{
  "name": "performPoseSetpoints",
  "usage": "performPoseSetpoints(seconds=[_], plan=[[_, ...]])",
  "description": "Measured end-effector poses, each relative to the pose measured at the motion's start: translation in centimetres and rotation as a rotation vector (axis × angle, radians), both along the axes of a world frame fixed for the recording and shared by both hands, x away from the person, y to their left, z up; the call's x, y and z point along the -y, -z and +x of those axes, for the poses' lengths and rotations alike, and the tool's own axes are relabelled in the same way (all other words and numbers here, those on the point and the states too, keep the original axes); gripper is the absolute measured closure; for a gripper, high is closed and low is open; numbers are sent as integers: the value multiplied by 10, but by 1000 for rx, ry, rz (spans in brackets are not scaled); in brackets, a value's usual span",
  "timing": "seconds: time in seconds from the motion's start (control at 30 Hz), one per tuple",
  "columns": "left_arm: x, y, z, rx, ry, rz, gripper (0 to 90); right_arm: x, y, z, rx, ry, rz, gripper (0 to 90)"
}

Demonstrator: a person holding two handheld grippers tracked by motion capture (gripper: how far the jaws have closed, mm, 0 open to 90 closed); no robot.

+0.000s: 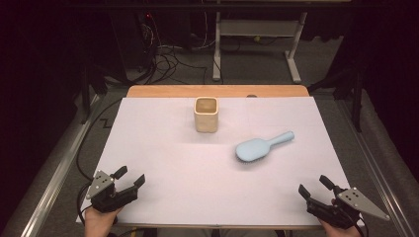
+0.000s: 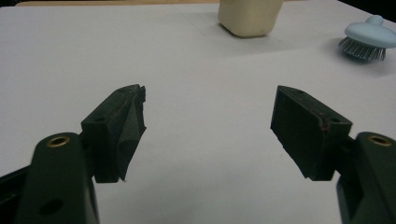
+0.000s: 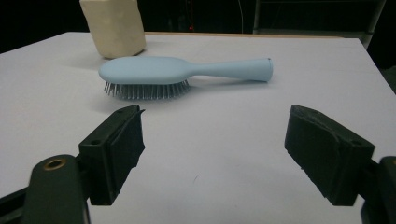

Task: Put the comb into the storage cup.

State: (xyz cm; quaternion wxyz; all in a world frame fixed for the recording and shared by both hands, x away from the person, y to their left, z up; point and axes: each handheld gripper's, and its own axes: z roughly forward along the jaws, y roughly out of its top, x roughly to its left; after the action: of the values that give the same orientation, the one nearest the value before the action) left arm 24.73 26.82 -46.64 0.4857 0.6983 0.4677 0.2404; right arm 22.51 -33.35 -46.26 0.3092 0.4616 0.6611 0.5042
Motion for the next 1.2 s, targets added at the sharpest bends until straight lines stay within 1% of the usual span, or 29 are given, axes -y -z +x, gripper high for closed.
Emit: performPoseSetpoints(seconds=[0.37,0.5,0.57,1.07,1.2], plan=[[0,0,0,-2,3,-5,267,1,0,-1,3,2,10,203],[0,0,1,-5,-1,2,258,2,-1,-3,5,6,28,203],[0,0,1,-5,-5,0,257,2,-1,-5,14,8,38,203],[1,1,1,-7,-1,-2,259,2,-2,-5,18,4,52,204],[1,1,2,-14,2,-1,260,3,-3,-5,17,6,56,206]])
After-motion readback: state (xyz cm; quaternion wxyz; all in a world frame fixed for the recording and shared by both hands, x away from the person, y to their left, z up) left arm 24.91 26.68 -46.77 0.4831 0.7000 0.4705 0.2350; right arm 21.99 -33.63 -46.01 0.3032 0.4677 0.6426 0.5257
